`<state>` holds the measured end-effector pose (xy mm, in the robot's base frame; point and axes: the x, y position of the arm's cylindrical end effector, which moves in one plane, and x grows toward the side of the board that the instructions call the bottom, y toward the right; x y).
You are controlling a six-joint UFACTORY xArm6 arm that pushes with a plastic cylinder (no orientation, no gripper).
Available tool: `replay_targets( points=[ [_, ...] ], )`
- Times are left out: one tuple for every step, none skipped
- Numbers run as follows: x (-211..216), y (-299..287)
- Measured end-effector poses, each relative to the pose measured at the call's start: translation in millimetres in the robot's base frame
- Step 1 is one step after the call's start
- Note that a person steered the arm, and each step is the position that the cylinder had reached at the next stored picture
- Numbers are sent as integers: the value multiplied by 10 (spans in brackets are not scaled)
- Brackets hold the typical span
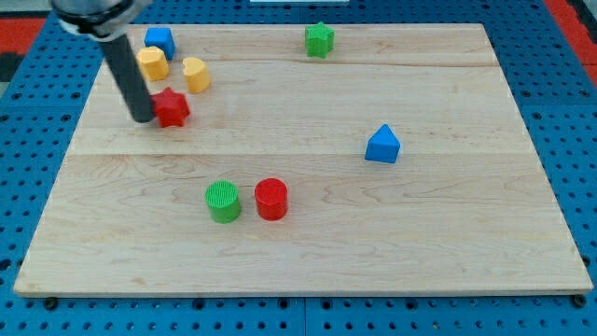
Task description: Push the red star to the top right side of the board
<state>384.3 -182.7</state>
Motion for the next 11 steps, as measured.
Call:
replay_targets(
  points=[
    [0,483],
    [-72,442],
    [-76,-62],
    [-131,209],
    [-220,717],
    [-299,1016],
    [-363,1022],
    [-398,906],
    [-508,913],
    [-618,939],
    [-618,1203]
  ],
)
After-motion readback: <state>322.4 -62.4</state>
